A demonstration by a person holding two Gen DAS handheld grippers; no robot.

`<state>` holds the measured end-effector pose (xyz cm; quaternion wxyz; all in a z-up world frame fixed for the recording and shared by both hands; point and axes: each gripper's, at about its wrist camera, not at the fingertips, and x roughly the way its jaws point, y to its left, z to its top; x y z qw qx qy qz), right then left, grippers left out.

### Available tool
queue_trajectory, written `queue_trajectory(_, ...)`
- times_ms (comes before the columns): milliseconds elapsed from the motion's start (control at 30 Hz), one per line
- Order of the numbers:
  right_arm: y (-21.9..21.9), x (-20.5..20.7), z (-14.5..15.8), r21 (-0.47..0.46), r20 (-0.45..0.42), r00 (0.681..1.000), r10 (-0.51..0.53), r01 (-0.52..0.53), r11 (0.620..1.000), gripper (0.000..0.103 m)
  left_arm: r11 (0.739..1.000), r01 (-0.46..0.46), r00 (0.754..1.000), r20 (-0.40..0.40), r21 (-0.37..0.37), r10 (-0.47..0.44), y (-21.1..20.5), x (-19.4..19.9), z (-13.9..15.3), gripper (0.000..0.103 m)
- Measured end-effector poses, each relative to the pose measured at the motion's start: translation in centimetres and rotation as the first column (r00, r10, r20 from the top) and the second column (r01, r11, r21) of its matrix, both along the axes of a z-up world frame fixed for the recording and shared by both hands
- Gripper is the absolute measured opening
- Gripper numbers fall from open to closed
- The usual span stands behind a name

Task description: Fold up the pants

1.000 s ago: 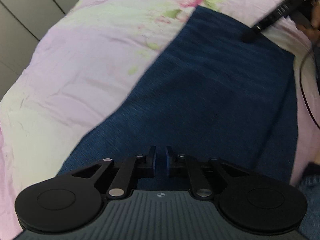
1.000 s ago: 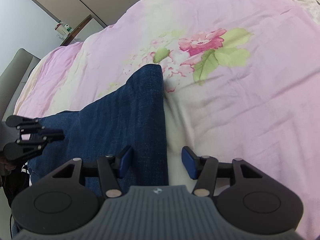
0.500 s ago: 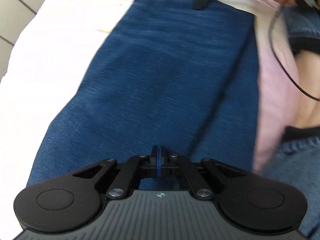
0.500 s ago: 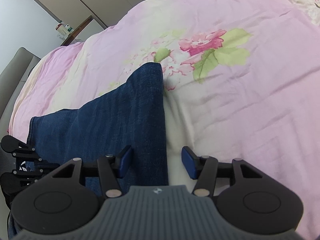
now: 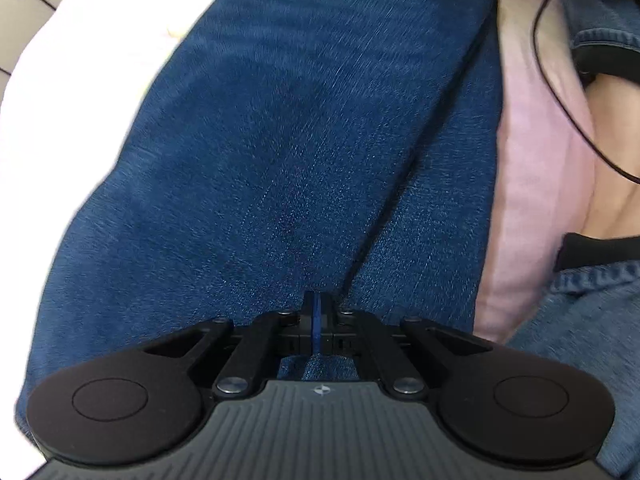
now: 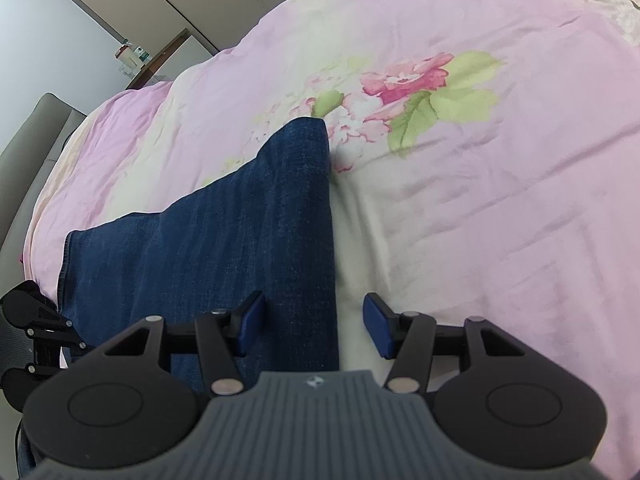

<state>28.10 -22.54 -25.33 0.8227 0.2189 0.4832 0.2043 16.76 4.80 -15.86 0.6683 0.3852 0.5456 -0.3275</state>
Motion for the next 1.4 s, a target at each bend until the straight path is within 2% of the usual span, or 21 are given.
queue_trajectory(133,0.0,0.1,0.0,0.004,0.000,1.000,0.005,-0.005,1.000,0.051,0.999,-0.031,0.999,-0.037,-0.019,0.030,0.5,1.1,0.6,0.000)
queue_trajectory(233,-0.1,0.1,-0.1,0.020,-0.009,1.000,-0.001,0.001,1.000,0.052,0.999,-0.006,0.997,-0.075,-0.033,0.004,0.9,0.8,1.8,0.000)
queue_trajectory(333,-0.5,0.2,-0.4,0.062,-0.037,0.999,0.001,0.002,0.998,0.051,1.000,-0.002,0.998,-0.065,-0.025,0.000,1.1,0.4,1.1,0.000)
queue_trajectory(433,-0.8,0.7,-0.9,0.103,-0.070,0.998,0.003,0.004,0.995,0.041,1.000,-0.007,0.997,-0.076,-0.016,0.006,1.1,0.6,-0.7,0.000)
queue_trajectory(467,-0.9,0.9,-1.2,0.133,-0.090,0.996,0.002,0.010,0.991,0.032,1.000,-0.001,0.997,-0.080,-0.013,0.000,1.1,0.8,-0.9,0.000)
queue_trajectory(533,-1.2,1.4,-1.8,0.178,-0.134,0.991,-0.001,0.025,0.984,0.028,1.000,0.000,0.996,-0.092,-0.009,-0.001,1.0,1.1,-0.7,0.000)
queue_trajectory(633,-1.3,1.4,-1.2,0.191,-0.145,0.989,0.012,0.016,0.981,0.021,1.000,0.025,0.997,-0.074,-0.009,-0.026,1.4,1.0,0.9,0.001)
queue_trajectory(700,-1.3,1.7,-0.1,0.191,-0.146,0.989,0.030,-0.001,0.982,0.016,0.999,0.024,0.999,-0.048,-0.035,-0.026,2.0,0.7,2.5,0.012)
queue_trajectory(867,-0.7,2.6,4.1,0.220,-0.174,0.982,0.076,-0.037,0.975,0.013,0.983,-0.098,0.994,0.042,-0.153,0.105,6.2,0.8,7.0,0.012)
queue_trajectory(967,0.6,2.9,7.5,0.262,-0.178,0.979,0.098,-0.049,0.964,0.012,0.952,-0.195,0.971,0.093,-0.236,0.222,8.7,0.4,9.4,0.016)
queue_trajectory(1133,5.0,3.3,13.4,0.290,-0.163,0.979,0.119,-0.068,0.955,0.012,0.886,-0.336,0.906,0.147,-0.318,0.397,13.2,1.6,11.3,0.018)
queue_trajectory(1267,9.8,3.6,17.1,0.300,-0.134,0.982,0.135,-0.090,0.950,0.012,0.834,-0.431,0.842,0.177,-0.345,0.509,17.2,1.7,11.4,0.018)
queue_trajectory(1400,16.3,4.4,20.1,0.302,-0.092,0.978,0.189,-0.153,0.941,0.012,0.762,-0.529,0.761,0.188,-0.374,0.620,20.1,1.6,11.5,0.018)
